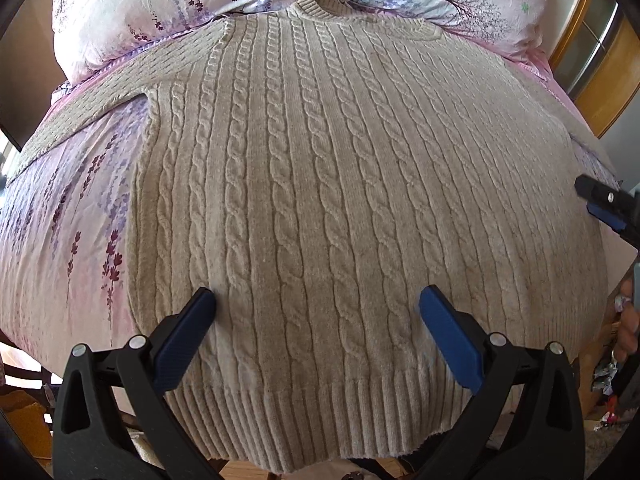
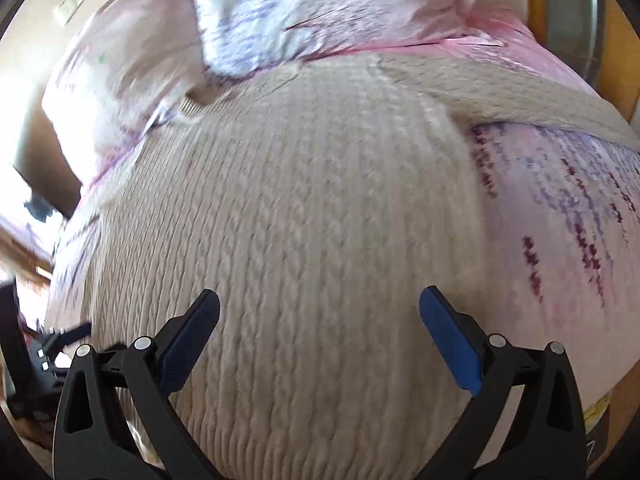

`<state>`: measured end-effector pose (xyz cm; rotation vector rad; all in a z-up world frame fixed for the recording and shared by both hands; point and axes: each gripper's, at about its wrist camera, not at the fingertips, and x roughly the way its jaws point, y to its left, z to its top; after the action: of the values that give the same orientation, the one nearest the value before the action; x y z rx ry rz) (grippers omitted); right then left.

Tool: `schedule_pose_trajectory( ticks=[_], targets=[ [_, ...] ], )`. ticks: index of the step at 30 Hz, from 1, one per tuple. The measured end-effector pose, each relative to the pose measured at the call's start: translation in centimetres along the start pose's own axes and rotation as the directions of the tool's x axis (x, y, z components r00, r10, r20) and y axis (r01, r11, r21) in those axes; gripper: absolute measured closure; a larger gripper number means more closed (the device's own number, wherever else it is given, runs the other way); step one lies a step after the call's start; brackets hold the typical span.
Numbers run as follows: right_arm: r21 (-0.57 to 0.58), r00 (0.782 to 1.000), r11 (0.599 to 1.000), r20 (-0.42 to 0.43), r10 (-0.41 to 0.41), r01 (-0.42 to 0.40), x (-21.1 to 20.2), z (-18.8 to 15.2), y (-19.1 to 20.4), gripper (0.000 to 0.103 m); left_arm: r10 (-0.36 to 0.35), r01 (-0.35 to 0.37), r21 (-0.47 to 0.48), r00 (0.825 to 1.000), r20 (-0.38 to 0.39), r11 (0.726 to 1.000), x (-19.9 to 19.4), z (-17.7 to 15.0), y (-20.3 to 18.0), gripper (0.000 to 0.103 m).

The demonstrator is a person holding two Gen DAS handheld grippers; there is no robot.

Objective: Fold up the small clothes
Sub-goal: 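Grasp the sweater sleeve cuff with the right tool, then fold the held sleeve across the sweater body with the right tool, then release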

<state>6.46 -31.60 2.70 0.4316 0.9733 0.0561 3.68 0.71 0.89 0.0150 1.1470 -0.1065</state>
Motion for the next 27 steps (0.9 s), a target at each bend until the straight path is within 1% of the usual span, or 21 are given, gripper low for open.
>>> schedule_pose_trajectory(
  ticks=[2, 4, 5, 6, 7, 9, 10, 11, 12, 13, 14, 16, 20, 22, 23, 25, 26, 27],
  targets=[
    [0.147, 0.999, 0.989, 0.042, 0.006, -0.012, -0.4, 2.9, -3.7, 0.007, -0.017, 0.017, -0.024, 1.0, 0.018, 1.0, -0.1, 1.0, 0.3, 0.002],
    [0.306, 0.996, 0.951, 0.087, 0.013, -0.039, -0.8, 5.4, -7.8, 0.016, -0.035, 0.037, -0.057, 0.999, 0.035, 0.998, 0.0, 2.2, 0.7, 0.002],
    [0.382, 0.994, 0.922, 0.113, 0.011, -0.053, -1.0, 6.3, -9.9, 0.019, -0.042, 0.045, -0.081, 0.998, 0.038, 0.996, 0.1, 2.8, 1.0, 0.002],
    [0.452, 0.991, 0.89, 0.137, 0.008, -0.07, -1.1, 7.1, -11.8, 0.025, -0.047, 0.05, -0.108, 0.998, 0.034, 0.993, 0.4, 3.4, 1.3, 0.002],
    [0.516, 0.987, 0.853, 0.159, 0.002, -0.085, -1.1, 7.6, -13.6, 0.029, -0.056, 0.06, -0.135, 0.998, 0.03, 0.989, 0.6, 4.0, 1.6, 0.002],
    [0.64, 0.983, 0.76, 0.185, -0.007, -0.115, -0.9, 8.0, -17.1, 0.032, -0.081, 0.084, -0.183, 0.996, 0.026, 0.98, 1.0, 5.1, 2.1, 0.002],
    [0.684, 0.981, 0.717, 0.196, -0.004, -0.134, -0.7, 8.1, -18.5, 0.037, -0.096, 0.1, -0.2, 0.995, 0.03, 0.975, 1.1, 5.5, 2.4, 0.002],
    [0.72, 0.98, 0.678, 0.201, -0.002, -0.146, -0.6, 8.0, -19.7, 0.039, -0.106, 0.111, -0.218, 0.994, 0.035, 0.97, 1.3, 5.9, 2.5, 0.002],
    [0.745, 0.978, 0.649, 0.207, -0.002, -0.156, -0.4, 8.0, -20.6, 0.041, -0.113, 0.12, -0.235, 0.993, 0.042, 0.965, 1.3, 6.2, 2.8, 0.002],
    [0.76, 0.977, 0.631, 0.211, -0.012, -0.156, -0.3, 8.0, -21.4, 0.045, -0.122, 0.13, -0.247, 0.991, 0.05, 0.96, 1.4, 6.5, 3.0, 0.002],
    [0.765, 0.976, 0.624, 0.218, -0.017, -0.16, -0.2, 8.0, -21.9, 0.046, -0.131, 0.141, -0.26, 0.99, 0.058, 0.955, 1.5, 6.8, 3.2, 0.002],
    [0.77, 0.972, 0.616, 0.234, -0.029, -0.167, -0.3, 8.1, -22.6, 0.054, -0.139, 0.153, -0.281, 0.988, 0.068, 0.948, 1.7, 7.2, 3.3, 0.002],
    [0.777, 0.965, 0.606, 0.258, -0.058, -0.171, -0.4, 8.6, -24.0, 0.06, -0.149, 0.17, -0.312, 0.985, 0.091, 0.935, 1.9, 7.8, 3.8, 0.002],
    [0.78, 0.961, 0.603, 0.266, -0.08, -0.166, -0.4, 8.8, -24.6, 0.067, -0.156, 0.181, -0.32, 0.983, 0.101, 0.93, 1.9, 7.9, 3.9, 0.002],
    [0.78, 0.959, 0.605, 0.267, -0.089, -0.161, -0.4, 8.8, -24.9, 0.07, -0.162, 0.189, -0.324, 0.981, 0.111, 0.927, 1.9, 8.0, 4.0, 0.002],
    [0.774, 0.963, 0.621, 0.247, -0.113, -0.126, -0.3, 8.9, -25.2, 0.089, -0.173, 0.208, -0.336, 0.976, 0.131, 0.919, 1.9, 8.1, 4.2, 0.002],
    [0.764, 0.962, 0.634, 0.245, -0.12, -0.116, -0.2, 9.1, -25.0, 0.09, -0.18, 0.217, -0.343, 0.974, 0.137, 0.914, 1.9, 8.1, 4.4, 0.002],
    [0.746, 0.957, 0.656, 0.261, -0.128, -0.116, -0.4, 9.4, -24.5, 0.092, -0.186, 0.224, -0.346, 0.972, 0.142, 0.911, 1.9, 8.0, 4.5, 0.002]
  ],
)
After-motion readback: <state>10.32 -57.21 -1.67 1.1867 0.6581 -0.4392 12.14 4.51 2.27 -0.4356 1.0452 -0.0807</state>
